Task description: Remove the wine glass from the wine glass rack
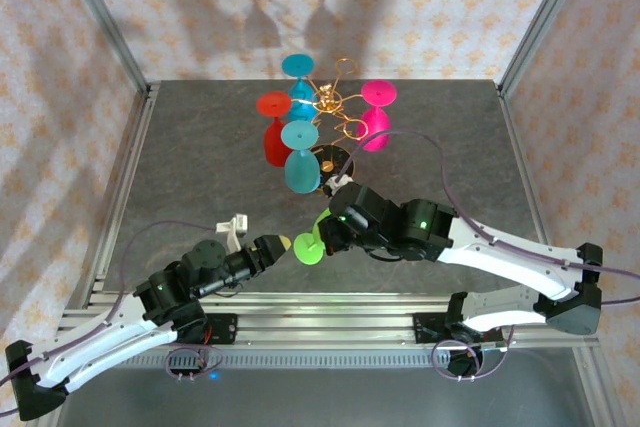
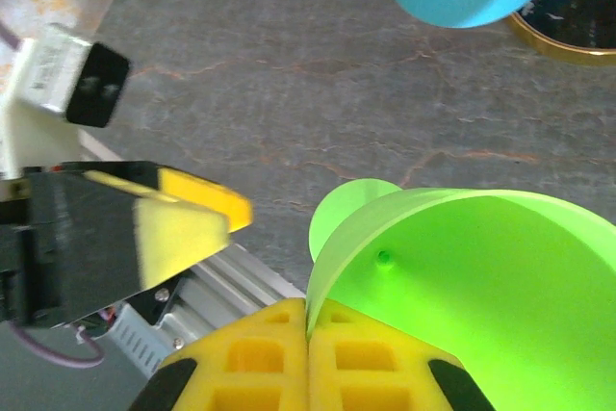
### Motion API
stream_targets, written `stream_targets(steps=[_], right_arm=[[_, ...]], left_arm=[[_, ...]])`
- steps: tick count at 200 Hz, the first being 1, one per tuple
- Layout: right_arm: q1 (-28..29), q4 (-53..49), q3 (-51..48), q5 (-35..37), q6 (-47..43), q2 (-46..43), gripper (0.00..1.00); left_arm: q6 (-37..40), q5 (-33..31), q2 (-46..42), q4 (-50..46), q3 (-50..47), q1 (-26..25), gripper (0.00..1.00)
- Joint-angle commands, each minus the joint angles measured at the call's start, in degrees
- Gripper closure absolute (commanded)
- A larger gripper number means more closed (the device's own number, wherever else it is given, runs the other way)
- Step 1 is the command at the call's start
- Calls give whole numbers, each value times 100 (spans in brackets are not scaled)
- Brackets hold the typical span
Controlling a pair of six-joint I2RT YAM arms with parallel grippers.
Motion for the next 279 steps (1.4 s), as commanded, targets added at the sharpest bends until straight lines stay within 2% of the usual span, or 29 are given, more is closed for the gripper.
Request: stream_targets(steps=[1, 112, 159, 255, 279], right_arm=[[-157, -172, -100, 142, 104, -8, 100], [-1738, -656, -448, 139, -503, 149, 100], [-1833, -807, -297, 342, -770, 498, 100], [-1833, -751, -146, 279, -863, 921, 100], [-1833, -707, -100, 209, -844, 944, 90]], left_arm=[[215, -210, -65, -408, 222, 15, 32], [1022, -699, 285, -2264, 1281, 17, 35], [1271, -905, 495, -2669, 1611, 14, 35], [1199, -1004, 425, -2644, 1466, 22, 35], [1199, -1018, 401, -2648, 1445, 18, 35]])
